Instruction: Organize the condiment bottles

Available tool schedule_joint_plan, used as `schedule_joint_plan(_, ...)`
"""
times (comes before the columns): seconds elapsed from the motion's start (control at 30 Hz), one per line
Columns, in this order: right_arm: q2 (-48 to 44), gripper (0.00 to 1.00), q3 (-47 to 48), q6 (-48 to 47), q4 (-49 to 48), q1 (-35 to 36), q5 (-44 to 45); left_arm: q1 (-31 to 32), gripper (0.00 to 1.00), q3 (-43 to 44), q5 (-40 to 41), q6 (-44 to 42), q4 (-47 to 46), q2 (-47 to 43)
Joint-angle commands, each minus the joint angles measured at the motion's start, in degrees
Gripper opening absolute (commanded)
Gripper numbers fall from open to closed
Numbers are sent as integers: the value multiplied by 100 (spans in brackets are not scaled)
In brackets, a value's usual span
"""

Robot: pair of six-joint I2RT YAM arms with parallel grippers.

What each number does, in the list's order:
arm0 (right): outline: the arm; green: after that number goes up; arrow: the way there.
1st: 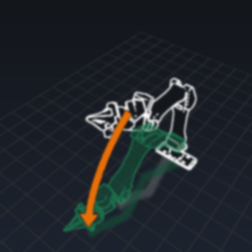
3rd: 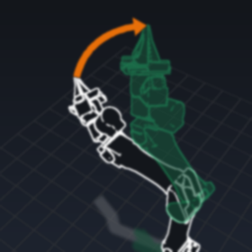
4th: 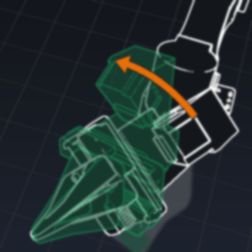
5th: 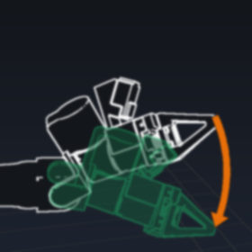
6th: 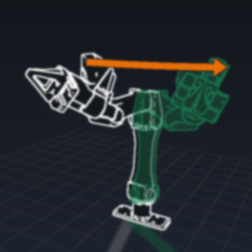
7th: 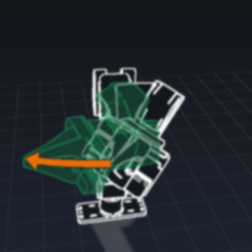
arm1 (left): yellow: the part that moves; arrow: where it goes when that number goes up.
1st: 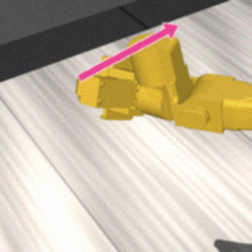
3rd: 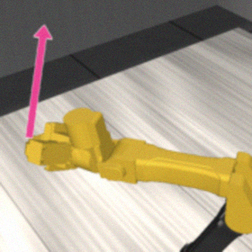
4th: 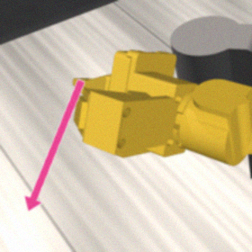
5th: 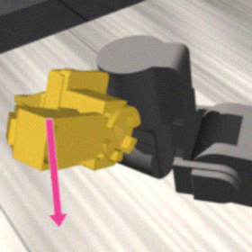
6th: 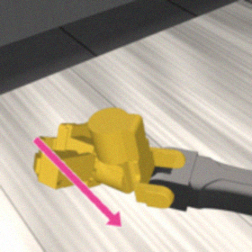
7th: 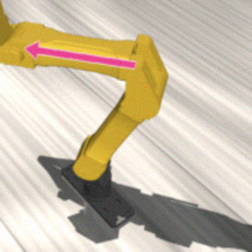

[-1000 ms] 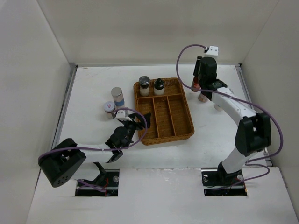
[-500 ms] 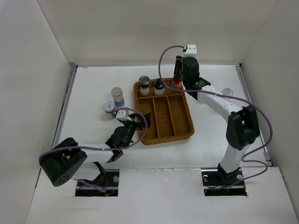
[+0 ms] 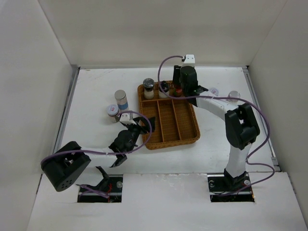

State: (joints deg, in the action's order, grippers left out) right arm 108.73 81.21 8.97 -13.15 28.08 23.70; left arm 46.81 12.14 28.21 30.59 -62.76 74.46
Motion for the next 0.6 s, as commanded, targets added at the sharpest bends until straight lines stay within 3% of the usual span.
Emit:
schedule_joint_plan(0.0,-290,62,-158,69,-619,80,29,-80,100,201,-70,96,-254,43)
schedule_joint_plan(0.13,-536,77,-237,87,-601,97,29,-88,100,332,-8,53,79,-62)
schedule_joint_plan(0.4,-1914,89,-1079,314,-566,115,99,-308,99,631,124,-18,905,-571)
schedule_joint_plan(0.5,-2766,88,-1939,779,-584,158,108,-422,80,1016,281,-27,1816,-1028)
schedule_joint_plan(0.57,-3294,78,-2677,1271,-628,211,134,-562,69,1482,465,-27,2852,-1257)
